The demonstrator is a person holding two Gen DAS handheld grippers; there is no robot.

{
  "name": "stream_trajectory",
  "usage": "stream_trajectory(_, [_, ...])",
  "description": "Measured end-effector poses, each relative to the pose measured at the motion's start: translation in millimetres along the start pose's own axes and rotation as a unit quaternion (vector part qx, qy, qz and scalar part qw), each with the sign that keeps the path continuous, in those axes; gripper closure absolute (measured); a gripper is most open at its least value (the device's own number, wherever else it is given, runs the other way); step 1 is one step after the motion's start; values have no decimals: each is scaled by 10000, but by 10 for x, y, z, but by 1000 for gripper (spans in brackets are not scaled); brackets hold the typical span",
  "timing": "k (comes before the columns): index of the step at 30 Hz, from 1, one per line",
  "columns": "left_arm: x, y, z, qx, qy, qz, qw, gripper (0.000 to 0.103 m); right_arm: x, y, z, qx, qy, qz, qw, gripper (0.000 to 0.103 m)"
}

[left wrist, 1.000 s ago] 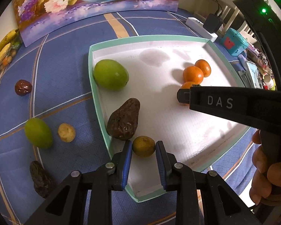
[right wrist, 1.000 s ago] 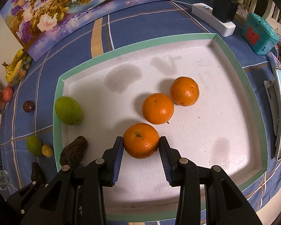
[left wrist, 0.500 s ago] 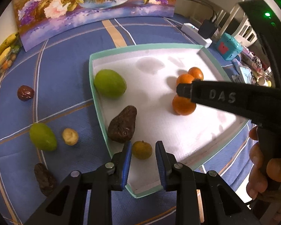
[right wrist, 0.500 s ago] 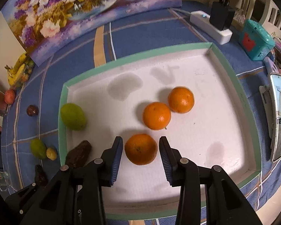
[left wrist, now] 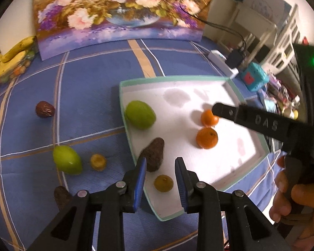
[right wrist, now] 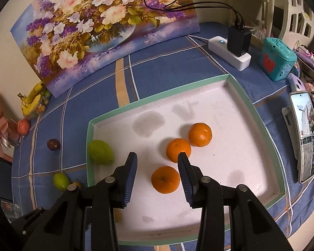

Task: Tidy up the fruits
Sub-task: 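Open the right tool to drop the orange while the left tool releases the small fruit, then move both open tools from the tray back toward the remaining fruits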

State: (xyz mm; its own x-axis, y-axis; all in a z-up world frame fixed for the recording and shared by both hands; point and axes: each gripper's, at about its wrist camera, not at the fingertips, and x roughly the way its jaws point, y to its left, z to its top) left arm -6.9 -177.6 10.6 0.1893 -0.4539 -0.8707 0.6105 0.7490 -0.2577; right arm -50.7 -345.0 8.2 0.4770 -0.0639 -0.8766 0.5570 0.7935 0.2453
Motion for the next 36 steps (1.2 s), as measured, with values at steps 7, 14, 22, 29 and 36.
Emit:
stream_trajectory(7, [-203,489,78,-787,-325,22,9964,72,14,20,0,-57,54,7,10000,62])
stream_trajectory(14, [-497,1085,79,-1573,-730,369,9842,72,21,118,-16,-195,64,0,9998,62])
stream_trajectory(22, [-739,1594,-74,-2146,-954,661,9698,72,18,345,-65,-512,63,106,9986,62])
stream_trajectory(29, [-827,1806,-235,-2379,-979,808,9630,67,-7,538,-104,-789,30,147,9968,62])
stream_trajectory(36, [-852,1897,-354,-2527,-955,963,9580,44,11,668,-151,-992,62,114,9950,62])
